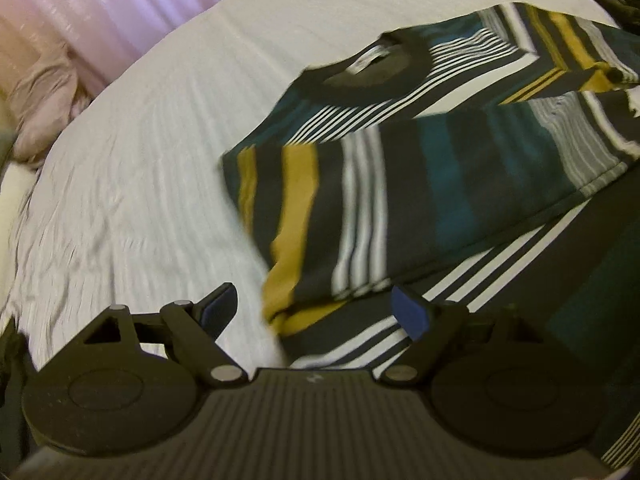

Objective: Fold clothes

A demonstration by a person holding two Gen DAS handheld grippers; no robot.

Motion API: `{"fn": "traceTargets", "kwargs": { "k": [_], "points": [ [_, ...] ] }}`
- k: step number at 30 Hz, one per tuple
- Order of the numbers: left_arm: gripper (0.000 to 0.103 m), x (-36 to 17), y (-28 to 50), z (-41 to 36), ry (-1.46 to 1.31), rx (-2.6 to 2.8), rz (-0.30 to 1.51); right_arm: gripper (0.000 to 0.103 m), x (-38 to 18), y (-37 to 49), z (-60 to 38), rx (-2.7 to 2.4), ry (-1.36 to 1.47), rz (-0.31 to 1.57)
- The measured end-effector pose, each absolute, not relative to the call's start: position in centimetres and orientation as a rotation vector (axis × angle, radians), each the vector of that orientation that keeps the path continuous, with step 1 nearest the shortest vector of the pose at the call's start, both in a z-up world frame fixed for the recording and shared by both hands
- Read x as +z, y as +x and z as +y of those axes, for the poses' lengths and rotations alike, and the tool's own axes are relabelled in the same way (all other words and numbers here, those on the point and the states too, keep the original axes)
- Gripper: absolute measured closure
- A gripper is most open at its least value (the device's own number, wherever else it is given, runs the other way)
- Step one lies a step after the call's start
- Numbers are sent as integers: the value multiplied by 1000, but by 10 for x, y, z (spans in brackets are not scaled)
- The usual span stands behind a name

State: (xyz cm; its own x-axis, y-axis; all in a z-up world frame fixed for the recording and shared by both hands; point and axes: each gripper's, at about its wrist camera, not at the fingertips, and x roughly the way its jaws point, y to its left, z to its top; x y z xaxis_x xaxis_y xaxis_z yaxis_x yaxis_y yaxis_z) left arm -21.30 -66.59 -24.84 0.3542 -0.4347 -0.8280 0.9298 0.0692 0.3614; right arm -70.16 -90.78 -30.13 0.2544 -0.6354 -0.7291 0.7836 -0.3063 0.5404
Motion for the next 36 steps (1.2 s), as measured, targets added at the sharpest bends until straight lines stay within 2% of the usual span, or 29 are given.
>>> {"fn": "traceTargets", "kwargs": {
  "k": [10,11,12,13,14,17,20,27,31,36],
  "points": [
    [20,-260,-295,-724,1142,-1251,545,25,-340,-822,-946,-1577,1294,-84],
    [20,-261,-301,-727,1153,-1263,538,28,-342,-828,-948,-1573,1297,-104],
    [20,-262,-306,-730,1160,-1273,533,33,-344,-833,-951,-1568,1301,-124],
    [20,-262,-309,-732,1162,-1277,533,51,-345,-837,-953,-1563,1308,-140],
    [20,-262,-310,-733,1162,-1279,534,66,-348,-842,-954,-1560,1317,-149],
    [20,-260,-311,-736,1153,-1283,530,82,-345,-847,-957,-1539,1318,-146],
    [20,-254,-305,-735,1124,-1274,533,86,-326,-834,-959,-1501,1286,-127],
    [20,-236,-281,-710,1034,-1221,553,87,-244,-748,-959,-1341,1101,-13],
    [20,-225,-256,-681,980,-1177,573,86,-185,-636,-941,-1084,846,112],
    [20,-213,-212,-633,920,-1087,614,86,-146,-472,-883,-703,579,216]
  ]
}}
